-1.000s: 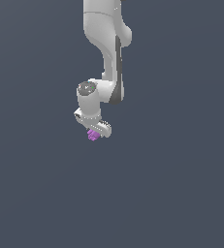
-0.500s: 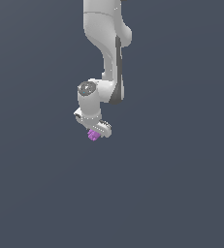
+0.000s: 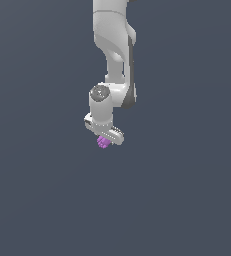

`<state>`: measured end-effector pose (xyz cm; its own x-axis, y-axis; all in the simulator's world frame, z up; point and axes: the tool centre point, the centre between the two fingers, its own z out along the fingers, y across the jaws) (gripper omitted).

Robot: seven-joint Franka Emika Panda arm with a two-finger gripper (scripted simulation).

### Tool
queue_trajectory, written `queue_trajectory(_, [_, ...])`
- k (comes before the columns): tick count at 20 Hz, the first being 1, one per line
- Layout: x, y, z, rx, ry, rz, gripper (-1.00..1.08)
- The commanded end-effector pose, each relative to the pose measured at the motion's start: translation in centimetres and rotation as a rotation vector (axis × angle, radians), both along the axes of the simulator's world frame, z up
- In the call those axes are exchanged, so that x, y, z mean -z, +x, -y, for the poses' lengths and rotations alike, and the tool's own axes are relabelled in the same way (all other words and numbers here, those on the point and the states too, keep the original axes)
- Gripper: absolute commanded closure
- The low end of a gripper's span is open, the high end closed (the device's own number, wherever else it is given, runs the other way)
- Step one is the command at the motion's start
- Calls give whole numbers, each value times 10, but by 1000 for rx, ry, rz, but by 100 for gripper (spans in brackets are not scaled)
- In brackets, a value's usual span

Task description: Pick up the object and move it to a goal position.

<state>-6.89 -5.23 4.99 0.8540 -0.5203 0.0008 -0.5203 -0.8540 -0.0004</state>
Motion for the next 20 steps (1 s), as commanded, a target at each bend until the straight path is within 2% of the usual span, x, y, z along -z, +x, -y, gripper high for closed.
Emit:
queue_trajectory(1, [-4, 10, -19, -1, 0, 0, 108])
queue_trajectory(12, [-25, 70, -121, -1, 0, 0, 108])
queue_trajectory(20, [-38, 108, -183, 0, -1, 0, 108])
